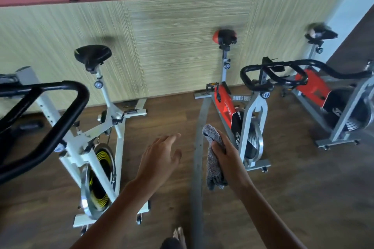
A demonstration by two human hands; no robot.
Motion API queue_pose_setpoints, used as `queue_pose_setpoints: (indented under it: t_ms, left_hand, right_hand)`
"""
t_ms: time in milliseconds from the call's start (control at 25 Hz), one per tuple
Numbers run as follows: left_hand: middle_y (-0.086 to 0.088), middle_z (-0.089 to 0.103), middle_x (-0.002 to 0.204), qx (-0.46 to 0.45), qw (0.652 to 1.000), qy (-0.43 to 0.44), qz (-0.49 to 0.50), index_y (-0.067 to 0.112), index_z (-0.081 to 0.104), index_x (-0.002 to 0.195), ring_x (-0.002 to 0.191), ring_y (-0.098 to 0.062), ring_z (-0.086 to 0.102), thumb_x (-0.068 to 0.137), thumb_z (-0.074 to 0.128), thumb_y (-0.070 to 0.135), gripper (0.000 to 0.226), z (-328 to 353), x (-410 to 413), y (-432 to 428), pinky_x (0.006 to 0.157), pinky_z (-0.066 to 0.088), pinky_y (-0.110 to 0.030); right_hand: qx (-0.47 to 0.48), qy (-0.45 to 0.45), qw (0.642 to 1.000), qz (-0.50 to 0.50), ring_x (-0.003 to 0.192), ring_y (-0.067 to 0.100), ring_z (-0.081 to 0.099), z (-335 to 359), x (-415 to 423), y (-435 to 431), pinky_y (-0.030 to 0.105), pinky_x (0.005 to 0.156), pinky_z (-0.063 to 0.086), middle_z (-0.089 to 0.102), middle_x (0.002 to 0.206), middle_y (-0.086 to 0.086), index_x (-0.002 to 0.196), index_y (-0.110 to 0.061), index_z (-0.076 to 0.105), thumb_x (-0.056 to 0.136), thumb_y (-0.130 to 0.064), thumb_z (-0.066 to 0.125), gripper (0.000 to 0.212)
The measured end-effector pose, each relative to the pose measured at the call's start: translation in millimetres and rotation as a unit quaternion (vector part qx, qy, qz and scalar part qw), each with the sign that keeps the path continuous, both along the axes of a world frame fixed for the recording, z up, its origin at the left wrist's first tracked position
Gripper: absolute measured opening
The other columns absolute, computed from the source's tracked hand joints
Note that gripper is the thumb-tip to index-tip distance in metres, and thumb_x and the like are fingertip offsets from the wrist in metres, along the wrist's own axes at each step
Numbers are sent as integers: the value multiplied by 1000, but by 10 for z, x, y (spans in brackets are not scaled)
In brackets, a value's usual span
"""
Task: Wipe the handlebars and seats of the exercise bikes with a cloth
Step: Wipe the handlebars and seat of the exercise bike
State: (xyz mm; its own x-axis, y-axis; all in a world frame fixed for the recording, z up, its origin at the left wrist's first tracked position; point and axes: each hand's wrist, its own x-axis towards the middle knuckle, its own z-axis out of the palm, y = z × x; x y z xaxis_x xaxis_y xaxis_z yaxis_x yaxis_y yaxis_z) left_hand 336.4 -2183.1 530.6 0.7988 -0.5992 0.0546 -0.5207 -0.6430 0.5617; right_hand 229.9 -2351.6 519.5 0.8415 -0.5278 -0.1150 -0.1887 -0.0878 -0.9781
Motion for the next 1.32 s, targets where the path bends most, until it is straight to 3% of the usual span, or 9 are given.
queue_pose_setpoints:
  t_ms: [320,600,680,760,800,960,1040,1160,1320]
  left_hand:
    - [0,57,139,-43,997,47,46,18,53,139,130,-15,50,96,60,26,45,-137,1781,-853,109,41,-38]
    - [0,55,142,-41,988,51,138,16,52,141,132,-14,49,97,57,24,45,-26,3359,-1258,109,37,-30]
    - [1,58,139,-46,980,59,182,18,54,139,127,-13,53,95,58,22,44,-83,3834,-1354,105,39,-29]
    - [2,60,135,-58,964,73,249,20,56,137,122,-14,57,93,58,21,44,-172,4315,-1406,101,43,-29]
    - [3,62,132,-65,953,77,284,20,58,135,121,-14,58,92,59,20,43,-213,4561,-1429,99,43,-29]
    - [1,65,128,-102,887,103,439,20,64,128,113,-14,61,91,59,16,37,-410,5499,-1404,93,41,-21]
    - [2,64,131,-102,855,110,497,22,63,129,112,-14,62,92,59,18,37,-545,5845,-1282,93,44,-24]
    - [8,61,133,-98,813,95,566,24,63,128,117,-13,59,92,57,18,37,-841,6308,-1014,91,40,-19]
    - [2,64,119,-90,773,59,625,18,65,124,109,-17,60,91,56,11,35,-1277,6957,-620,80,32,-14]
  right_hand:
    - [-7,29,999,11,117,8,60,-82,1799,-761,40,108,45,64,122,-13,132,-35,52,104,-16,49,34]
    - [2,37,996,80,112,9,63,-147,3728,-1188,43,105,47,67,120,-4,139,-23,53,104,-16,49,36]
    - [17,29,993,113,86,0,67,-208,4328,-1283,27,86,55,71,98,-5,137,-22,54,104,-11,48,35]
    - [19,24,985,173,48,6,56,-257,5022,-1348,21,50,48,61,61,-5,134,-28,54,104,-8,45,37]
    - [13,26,979,201,45,7,51,-312,5394,-1371,21,47,43,57,56,-6,133,-33,55,105,-10,45,38]
    - [-30,38,946,321,80,9,59,-573,6913,-1221,38,84,51,63,91,-12,139,-36,51,101,-28,46,39]
    - [-42,31,918,393,100,12,61,-675,7500,-1015,37,99,49,64,111,-11,141,-33,48,99,-31,44,43]
    - [-56,-17,886,459,124,2,53,-924,8204,-649,11,103,38,59,135,-12,138,-27,50,104,-12,43,39]
    - [-103,-124,846,508,128,-8,46,-1365,8894,-136,19,108,37,52,133,-28,132,-42,43,102,-12,38,43]
